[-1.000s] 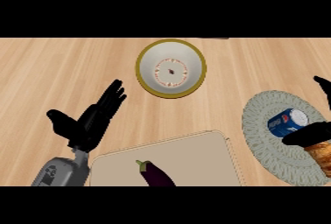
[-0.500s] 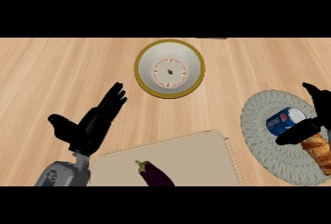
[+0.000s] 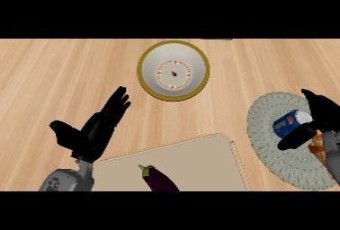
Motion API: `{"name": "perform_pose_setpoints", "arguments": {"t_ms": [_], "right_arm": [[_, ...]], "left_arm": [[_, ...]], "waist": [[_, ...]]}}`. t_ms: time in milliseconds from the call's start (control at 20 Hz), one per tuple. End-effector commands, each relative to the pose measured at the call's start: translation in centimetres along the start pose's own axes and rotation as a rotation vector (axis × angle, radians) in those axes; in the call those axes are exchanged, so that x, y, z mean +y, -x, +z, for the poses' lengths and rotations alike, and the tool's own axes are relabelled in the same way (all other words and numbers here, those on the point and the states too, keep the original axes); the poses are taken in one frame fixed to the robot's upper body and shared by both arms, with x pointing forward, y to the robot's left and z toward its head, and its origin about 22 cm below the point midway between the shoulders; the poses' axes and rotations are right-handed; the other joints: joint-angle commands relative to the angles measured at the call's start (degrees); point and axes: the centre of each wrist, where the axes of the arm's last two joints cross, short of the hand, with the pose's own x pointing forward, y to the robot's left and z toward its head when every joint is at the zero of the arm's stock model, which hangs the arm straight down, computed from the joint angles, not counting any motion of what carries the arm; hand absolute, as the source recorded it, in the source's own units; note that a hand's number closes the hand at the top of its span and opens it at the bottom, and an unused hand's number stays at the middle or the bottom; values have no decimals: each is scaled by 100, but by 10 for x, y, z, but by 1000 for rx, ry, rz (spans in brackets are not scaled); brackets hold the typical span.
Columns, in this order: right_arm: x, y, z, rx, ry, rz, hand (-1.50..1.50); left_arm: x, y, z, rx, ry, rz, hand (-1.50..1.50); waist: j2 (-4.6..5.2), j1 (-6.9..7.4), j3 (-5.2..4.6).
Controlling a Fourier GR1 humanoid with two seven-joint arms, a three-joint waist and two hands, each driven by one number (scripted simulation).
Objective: Pick the can from the placemat and place it in the bowl
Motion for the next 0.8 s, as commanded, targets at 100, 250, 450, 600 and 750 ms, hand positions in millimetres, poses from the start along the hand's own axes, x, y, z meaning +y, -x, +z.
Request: {"name": "perform_pose_setpoints", "arguments": {"t_ms": [100, 250, 450, 600, 750], "right_arm": [[9, -4, -22, 154, -14, 46, -150], [17, -17, -11, 151, -2, 16, -150], [20, -9, -23, 150, 5, 41, -150], [35, 3, -20, 148, 11, 32, -150], [31, 16, -29, 159, 11, 19, -150]], "left_arm": [[17, 3, 2, 8, 4, -4, 0], [15, 2, 18, 9, -8, 9, 0], [14, 9, 0, -17, 2, -8, 0], [8, -12, 4, 13, -9, 6, 0], [8, -5, 13, -1, -26, 7, 0]], "waist": [[9, 6, 1], [-3, 16, 1], [7, -14, 1], [-5, -25, 3], [-7, -24, 3]]}}
